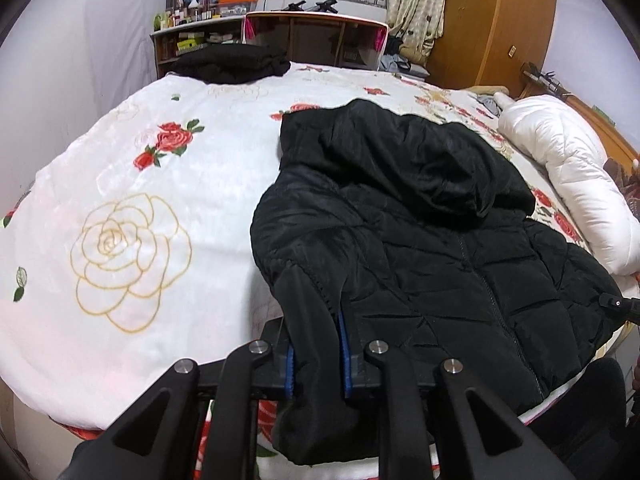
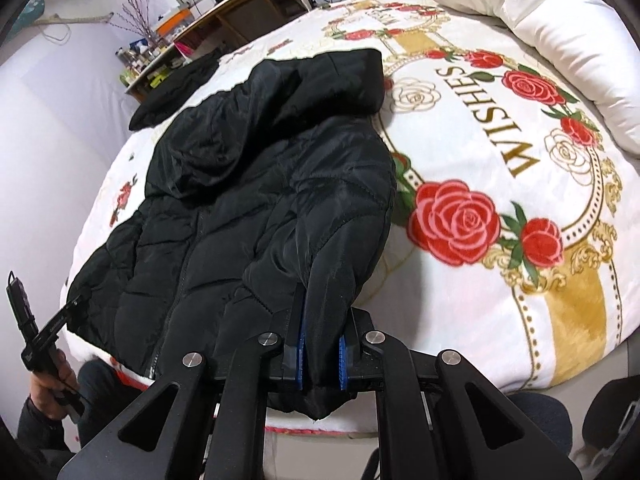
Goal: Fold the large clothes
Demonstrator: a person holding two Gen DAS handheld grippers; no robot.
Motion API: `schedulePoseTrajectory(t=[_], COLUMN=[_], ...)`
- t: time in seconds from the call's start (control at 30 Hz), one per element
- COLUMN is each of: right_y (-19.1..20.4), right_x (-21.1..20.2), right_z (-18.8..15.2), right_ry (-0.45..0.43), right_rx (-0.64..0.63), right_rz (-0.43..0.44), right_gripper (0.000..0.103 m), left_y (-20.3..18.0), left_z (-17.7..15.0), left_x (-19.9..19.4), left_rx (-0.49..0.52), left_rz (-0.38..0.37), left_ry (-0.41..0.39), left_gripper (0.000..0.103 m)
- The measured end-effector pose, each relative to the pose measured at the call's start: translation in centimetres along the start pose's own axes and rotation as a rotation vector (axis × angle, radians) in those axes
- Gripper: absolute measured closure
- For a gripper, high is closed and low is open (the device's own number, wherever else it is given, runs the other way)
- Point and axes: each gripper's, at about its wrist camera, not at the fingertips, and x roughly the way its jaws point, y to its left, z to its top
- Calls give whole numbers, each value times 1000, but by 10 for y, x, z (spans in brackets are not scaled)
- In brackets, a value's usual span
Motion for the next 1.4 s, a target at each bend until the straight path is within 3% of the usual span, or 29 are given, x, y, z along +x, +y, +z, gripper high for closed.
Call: schedulePoseTrajectory(t=[0.47,0.73,1.1,1.4], right_y=[11,17,29,29], right_x=[-9,-17,-2,43], right_z=[28,60,150,232], right_ry=[-68,-122,-209,-206], right_rx=[27,31,27,59], right_rz=[43,77,87,72], right_gripper=[92,92,92,92], left_y=[8,9,14,13], left_z=[23,52,141,213], left_x=[-16,-18,10,79], left_rx=[-63,-92,-187,-251], left_rz=[-41,-72,-123,-122], left_ry=[-60,-106,-192,-165], left_gripper=[86,87,87,87])
